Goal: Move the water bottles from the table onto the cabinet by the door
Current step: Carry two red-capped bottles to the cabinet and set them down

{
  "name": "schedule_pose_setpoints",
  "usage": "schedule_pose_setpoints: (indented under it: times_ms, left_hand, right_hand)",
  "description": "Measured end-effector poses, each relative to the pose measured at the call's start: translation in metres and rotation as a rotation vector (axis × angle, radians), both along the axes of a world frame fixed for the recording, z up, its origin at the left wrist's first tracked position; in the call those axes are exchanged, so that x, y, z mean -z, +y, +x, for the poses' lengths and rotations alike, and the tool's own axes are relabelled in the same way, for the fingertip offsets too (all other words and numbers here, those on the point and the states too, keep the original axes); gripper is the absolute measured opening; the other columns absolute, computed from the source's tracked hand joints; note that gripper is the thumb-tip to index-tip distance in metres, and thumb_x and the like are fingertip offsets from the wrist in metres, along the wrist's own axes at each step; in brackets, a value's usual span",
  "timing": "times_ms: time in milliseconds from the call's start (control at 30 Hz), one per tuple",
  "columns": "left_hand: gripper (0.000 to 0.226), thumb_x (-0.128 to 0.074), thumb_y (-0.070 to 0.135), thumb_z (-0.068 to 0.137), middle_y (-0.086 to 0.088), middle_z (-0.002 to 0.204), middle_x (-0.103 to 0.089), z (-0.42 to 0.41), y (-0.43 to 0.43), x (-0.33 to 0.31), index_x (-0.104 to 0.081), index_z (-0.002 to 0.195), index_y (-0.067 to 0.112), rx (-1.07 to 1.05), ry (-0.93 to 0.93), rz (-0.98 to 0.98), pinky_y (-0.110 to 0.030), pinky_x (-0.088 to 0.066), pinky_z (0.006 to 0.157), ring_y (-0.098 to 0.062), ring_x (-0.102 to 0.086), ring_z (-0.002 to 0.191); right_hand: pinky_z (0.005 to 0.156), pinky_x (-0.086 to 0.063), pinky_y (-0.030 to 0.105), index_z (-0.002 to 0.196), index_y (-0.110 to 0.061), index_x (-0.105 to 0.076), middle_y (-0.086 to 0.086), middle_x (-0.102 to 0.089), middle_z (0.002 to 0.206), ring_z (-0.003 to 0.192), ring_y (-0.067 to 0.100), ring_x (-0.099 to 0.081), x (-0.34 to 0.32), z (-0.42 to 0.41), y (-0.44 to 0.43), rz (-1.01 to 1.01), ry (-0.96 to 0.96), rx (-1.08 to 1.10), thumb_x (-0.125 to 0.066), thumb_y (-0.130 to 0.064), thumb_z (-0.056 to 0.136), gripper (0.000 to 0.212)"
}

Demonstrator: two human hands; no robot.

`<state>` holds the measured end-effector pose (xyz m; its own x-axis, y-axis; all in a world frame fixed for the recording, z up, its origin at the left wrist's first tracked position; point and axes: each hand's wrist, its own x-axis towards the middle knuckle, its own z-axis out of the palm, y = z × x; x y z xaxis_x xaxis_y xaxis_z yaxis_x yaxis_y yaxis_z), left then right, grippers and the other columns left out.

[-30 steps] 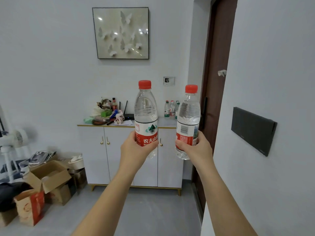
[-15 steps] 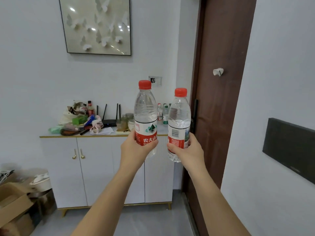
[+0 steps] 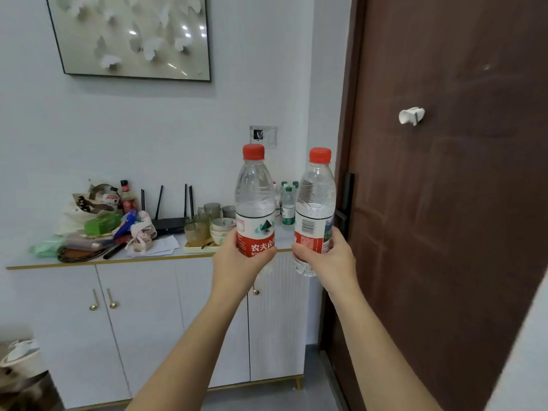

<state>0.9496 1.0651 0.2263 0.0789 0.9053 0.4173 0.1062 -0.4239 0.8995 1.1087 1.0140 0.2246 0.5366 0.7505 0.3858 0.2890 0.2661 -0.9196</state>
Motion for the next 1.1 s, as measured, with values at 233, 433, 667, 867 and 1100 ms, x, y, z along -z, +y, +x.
schedule_pose_setpoints:
  times_ms: [233,433,667,867,1100]
  left_hand:
    - [0.059,-0.086,0.023,0.068,0.011,0.106,-0.066,0.021,0.084,0.026,-0.056,0.119,0.026,-0.026,0.024,-0.024,-0.018,-0.050,0.075,-0.003,-0.062,0.095]
    - [0.057,-0.086,0.023,0.068,0.017,0.099,-0.063,0.060,0.177,0.048,-0.054,0.115,0.028,-0.053,0.044,-0.027,-0.013,-0.046,0.070,0.003,-0.060,0.090]
    - [0.058,-0.085,0.024,0.069,0.017,0.099,-0.060,0.117,0.297,0.066,-0.050,0.116,0.029,-0.087,0.098,-0.066,-0.013,-0.045,0.069,0.003,-0.059,0.089]
    - [0.065,-0.084,0.026,0.069,0.012,0.104,-0.062,0.152,0.363,0.087,-0.050,0.124,0.023,-0.142,0.107,-0.126,-0.016,-0.045,0.070,-0.001,-0.059,0.089]
    - [0.061,-0.082,0.020,0.073,0.005,0.110,-0.062,0.177,0.421,0.128,-0.048,0.124,0.018,-0.133,0.125,-0.208,-0.017,-0.045,0.072,-0.011,-0.060,0.097]
  right_hand:
    - [0.074,-0.051,0.018,0.101,-0.039,-0.055,-0.023,-0.064,0.089,0.083,-0.006,-0.063,0.021,0.022,0.089,-0.014,0.007,-0.014,-0.087,-0.019,0.070,0.050]
    - [0.087,-0.057,0.032,0.104,-0.036,-0.057,-0.019,-0.066,0.094,0.091,0.002,-0.066,0.041,0.064,0.188,-0.025,-0.008,0.000,-0.088,-0.020,0.067,0.051]
    - [0.082,-0.052,0.025,0.118,-0.023,-0.058,-0.006,-0.068,0.108,0.096,0.011,-0.064,0.049,0.120,0.309,-0.103,-0.037,-0.007,-0.087,-0.021,0.069,0.057]
    - [0.066,-0.038,0.005,0.125,-0.021,-0.056,-0.010,-0.063,0.107,0.094,0.005,-0.058,0.069,0.149,0.378,-0.184,-0.064,-0.062,-0.086,-0.020,0.070,0.062]
    - [0.077,-0.044,0.014,0.122,-0.018,-0.056,-0.004,-0.066,0.112,0.096,0.009,-0.059,0.112,0.166,0.441,-0.317,-0.033,-0.085,-0.087,-0.019,0.069,0.062]
